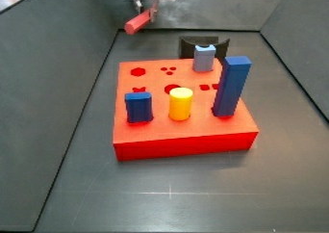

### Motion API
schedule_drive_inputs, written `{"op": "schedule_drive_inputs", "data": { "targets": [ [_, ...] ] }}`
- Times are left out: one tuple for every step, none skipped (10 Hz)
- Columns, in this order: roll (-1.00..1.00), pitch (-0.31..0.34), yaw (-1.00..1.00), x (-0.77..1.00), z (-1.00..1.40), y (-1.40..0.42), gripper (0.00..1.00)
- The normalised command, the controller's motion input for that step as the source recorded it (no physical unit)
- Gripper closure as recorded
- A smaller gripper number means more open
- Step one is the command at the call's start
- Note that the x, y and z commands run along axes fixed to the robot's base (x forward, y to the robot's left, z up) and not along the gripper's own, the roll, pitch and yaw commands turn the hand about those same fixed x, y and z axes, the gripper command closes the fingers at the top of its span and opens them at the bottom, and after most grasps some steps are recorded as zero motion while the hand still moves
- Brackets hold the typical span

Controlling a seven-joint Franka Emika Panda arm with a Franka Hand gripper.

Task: Pick up the hexagon object. Move up. Place the hexagon object on the fixture. Regrasp the hexagon object. Move to above the board. Insert the hexagon object.
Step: Place the hexagon object on the fixture.

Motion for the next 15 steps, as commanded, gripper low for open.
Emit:
{"op": "schedule_drive_inputs", "data": {
  "targets": [
    [0.01, 0.014, 0.00, 0.00, 1.00, 0.00, 1.00],
    [0.02, 0.036, 0.00, -0.01, 1.00, 0.00, 1.00],
    [0.03, 0.048, 0.00, -0.02, 1.00, 0.00, 1.00],
    [0.05, 0.088, -0.01, -0.02, 1.00, 0.00, 1.00],
    [0.07, 0.102, 0.00, -0.02, 1.00, -0.01, 1.00],
    [0.08, 0.106, 0.01, -0.03, 1.00, -0.01, 1.00],
    [0.09, 0.112, 0.02, -0.03, 1.00, -0.01, 1.00],
    [0.10, 0.114, 0.02, -0.03, 1.00, -0.02, 1.00],
    [0.09, 0.110, 0.02, -0.03, 1.00, -0.02, 1.00],
    [0.09, 0.104, 0.02, -0.03, 0.88, -0.01, 1.00],
    [0.08, 0.097, 0.02, -0.03, 0.81, -0.01, 1.00],
    [0.08, 0.098, 0.02, -0.02, 0.65, 0.00, 1.00],
    [0.07, 0.103, 0.02, -0.02, 0.48, 0.00, 1.00],
    [0.08, 0.114, 0.02, -0.01, 0.36, 0.00, 1.00],
    [0.08, 0.118, 0.02, -0.01, 0.24, 0.00, 1.00]
  ]
}}
